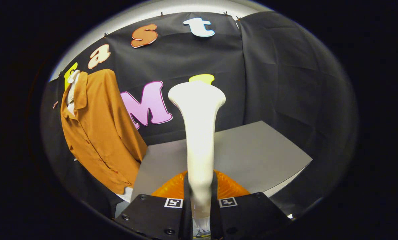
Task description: Iron the clothes twice with a garment steamer, once on the left side and once on the right side.
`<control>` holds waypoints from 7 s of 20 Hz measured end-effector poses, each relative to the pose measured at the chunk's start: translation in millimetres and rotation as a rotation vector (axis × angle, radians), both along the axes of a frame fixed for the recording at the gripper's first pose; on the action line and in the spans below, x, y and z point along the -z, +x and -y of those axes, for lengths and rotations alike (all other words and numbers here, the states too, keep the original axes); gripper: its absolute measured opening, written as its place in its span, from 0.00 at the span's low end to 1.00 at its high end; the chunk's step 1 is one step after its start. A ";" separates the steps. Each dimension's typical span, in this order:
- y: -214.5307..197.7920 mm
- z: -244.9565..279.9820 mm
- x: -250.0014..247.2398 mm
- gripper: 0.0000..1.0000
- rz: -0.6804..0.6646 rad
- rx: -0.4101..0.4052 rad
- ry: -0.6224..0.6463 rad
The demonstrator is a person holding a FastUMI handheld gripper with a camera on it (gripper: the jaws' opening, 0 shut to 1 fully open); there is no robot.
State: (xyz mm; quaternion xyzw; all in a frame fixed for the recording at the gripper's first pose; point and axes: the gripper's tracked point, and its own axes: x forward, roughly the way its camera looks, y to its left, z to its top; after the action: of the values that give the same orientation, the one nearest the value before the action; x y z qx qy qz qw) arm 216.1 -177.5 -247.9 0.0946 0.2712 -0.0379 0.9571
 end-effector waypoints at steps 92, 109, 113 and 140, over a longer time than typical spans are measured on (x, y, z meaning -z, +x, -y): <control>-62.2 -363.8 -4.4 0.24 0.240 -0.252 -0.235; 17.8 -449.1 16.0 0.24 0.308 -0.288 -0.359; 30.5 -446.1 30.9 0.24 0.326 -0.262 -0.420; -53.7 -406.3 199.5 0.24 0.016 -0.319 -0.481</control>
State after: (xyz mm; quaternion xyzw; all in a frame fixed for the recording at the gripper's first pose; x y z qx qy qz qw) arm 162.5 228.7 -447.4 -0.1786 0.2583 0.0506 0.9481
